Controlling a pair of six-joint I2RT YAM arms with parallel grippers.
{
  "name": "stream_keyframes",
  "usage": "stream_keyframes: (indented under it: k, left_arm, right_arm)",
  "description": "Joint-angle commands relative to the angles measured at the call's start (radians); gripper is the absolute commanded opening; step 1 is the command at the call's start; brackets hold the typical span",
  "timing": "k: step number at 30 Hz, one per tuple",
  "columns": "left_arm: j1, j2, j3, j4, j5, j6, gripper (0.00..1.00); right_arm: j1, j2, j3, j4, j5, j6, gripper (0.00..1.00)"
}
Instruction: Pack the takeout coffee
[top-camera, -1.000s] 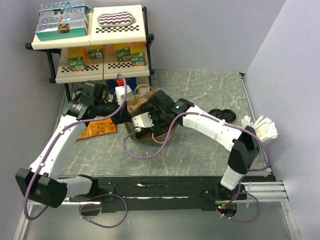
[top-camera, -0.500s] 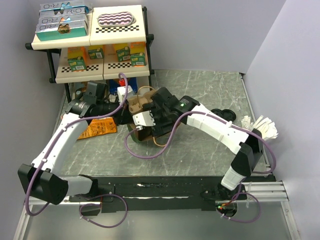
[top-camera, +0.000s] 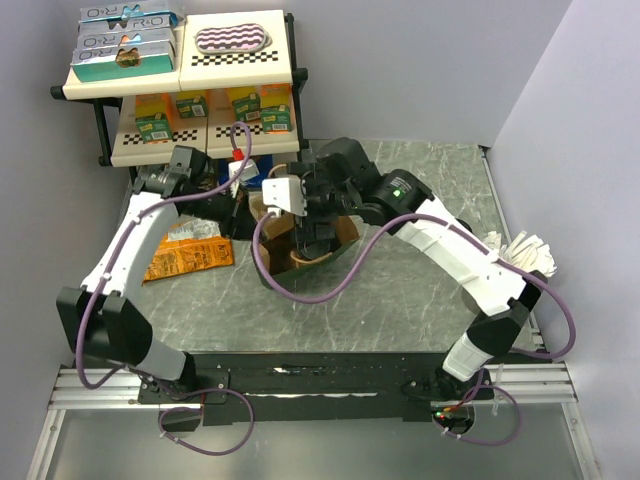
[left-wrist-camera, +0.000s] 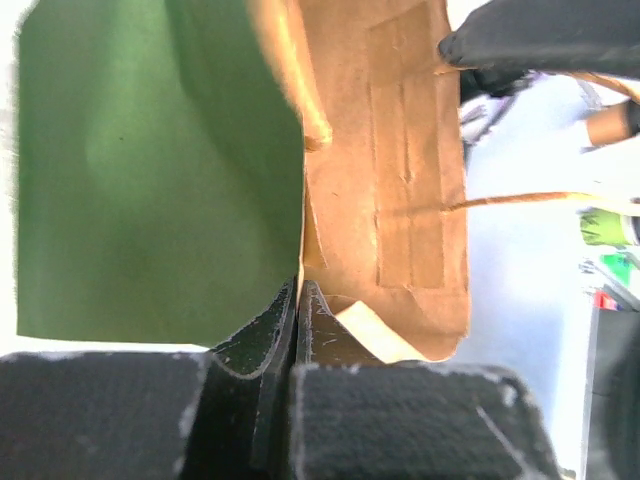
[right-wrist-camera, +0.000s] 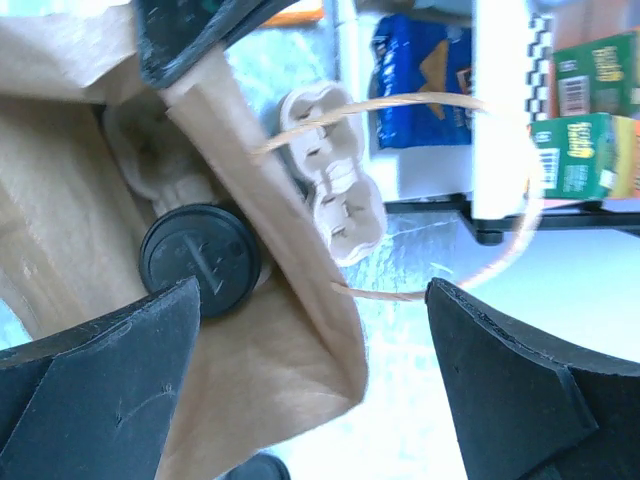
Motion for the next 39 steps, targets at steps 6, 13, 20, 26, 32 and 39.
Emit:
stream_keyframes:
  k: [6, 13, 20, 26, 32, 39]
  left_arm:
    - [0.044, 0.084, 0.084, -0.273, 0.212, 0.182, 0.01]
    - [0.070, 0.159, 0.144, -0.273, 0.274, 0.118, 0.01]
    - [0.074, 0.208, 0.173, -0.273, 0.240, 0.127, 0.01]
    - [0.074, 0.236, 0.205, -0.272, 0.194, 0.118, 0.26]
    - [0.087, 0.162, 0.219, -0.126, 0.104, 0.004, 0.57]
    - [0.094, -0.003, 0.173, 0.185, -0.095, -0.174, 0.72]
  right_arm:
    - [-0.050, -0.100, 0.081, 0.173, 0.056, 0.213, 1.00]
    - [-0.117, -0.080, 0.161, 0.105, 0.058, 0.322, 1.00]
    - [-0.139, -0.105, 0.115, 0.106, 0.076, 0.351, 1.00]
    - [-0.206, -0.094, 0.153, 0.038, 0.079, 0.425, 1.00]
    - [-0.277, -0.145, 0.126, -0.072, 0.131, 0.457, 1.00]
    - [-0.450, -0.203, 0.083, -0.224, 0.262, 0.485, 0.99]
